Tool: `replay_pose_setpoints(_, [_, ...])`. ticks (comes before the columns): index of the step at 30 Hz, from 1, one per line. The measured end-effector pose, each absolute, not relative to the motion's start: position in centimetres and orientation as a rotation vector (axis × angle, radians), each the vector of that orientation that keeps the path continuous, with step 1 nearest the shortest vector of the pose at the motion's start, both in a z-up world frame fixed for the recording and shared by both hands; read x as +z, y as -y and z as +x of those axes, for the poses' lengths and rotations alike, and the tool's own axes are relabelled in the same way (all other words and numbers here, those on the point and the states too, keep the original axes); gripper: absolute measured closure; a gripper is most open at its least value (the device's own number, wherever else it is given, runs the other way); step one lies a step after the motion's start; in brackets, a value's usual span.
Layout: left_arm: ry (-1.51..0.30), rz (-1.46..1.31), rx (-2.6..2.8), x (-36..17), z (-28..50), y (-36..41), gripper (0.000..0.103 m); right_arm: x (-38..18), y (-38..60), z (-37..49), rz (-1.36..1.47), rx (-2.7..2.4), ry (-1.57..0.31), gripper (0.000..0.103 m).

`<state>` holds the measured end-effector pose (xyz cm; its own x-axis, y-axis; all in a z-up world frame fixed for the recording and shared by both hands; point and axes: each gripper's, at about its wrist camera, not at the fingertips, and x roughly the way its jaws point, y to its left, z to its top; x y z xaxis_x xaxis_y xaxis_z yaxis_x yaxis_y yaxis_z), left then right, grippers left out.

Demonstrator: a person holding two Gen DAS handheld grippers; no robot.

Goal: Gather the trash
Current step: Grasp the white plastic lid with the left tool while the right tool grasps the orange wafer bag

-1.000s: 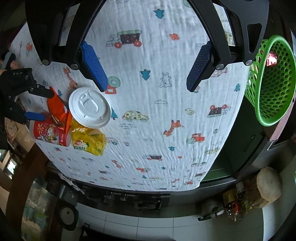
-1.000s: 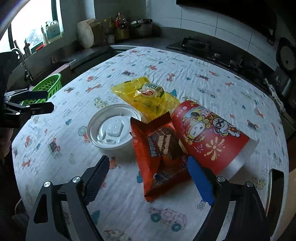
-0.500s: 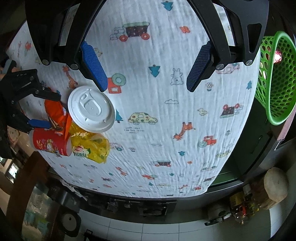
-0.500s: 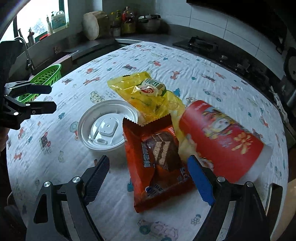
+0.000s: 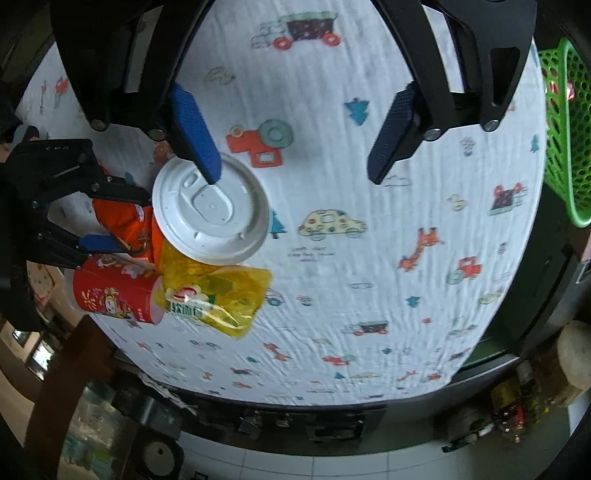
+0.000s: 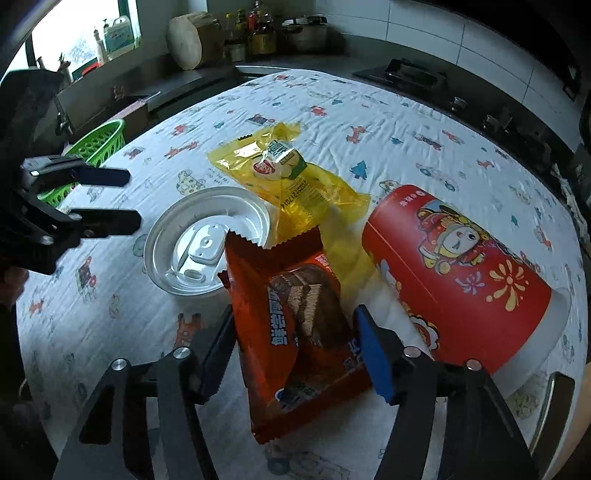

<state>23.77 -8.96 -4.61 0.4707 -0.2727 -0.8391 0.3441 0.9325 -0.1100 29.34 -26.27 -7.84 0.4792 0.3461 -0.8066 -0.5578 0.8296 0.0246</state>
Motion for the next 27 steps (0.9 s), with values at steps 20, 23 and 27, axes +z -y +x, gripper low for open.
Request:
replay_pose_setpoints(20, [-1.037,0.069,-0.454,-6.7,24.8,10.7,0.093,-7.0,26.6,28.2,-0.208,0.554,-0.897,0.059])
replay_pose_setpoints(23, [-1.025,0.062,-0.448,-6.0,24.2,9.8,0.095,-6.6,26.2,27.6,-0.208,0.561,-0.892,0.059])
replay_pose_setpoints(27, [-1.018,0.062,-0.427,-5.4,23.5,8.1,0.098,-6.3,24.9,26.9,-0.222,0.577,-0.888,0.06])
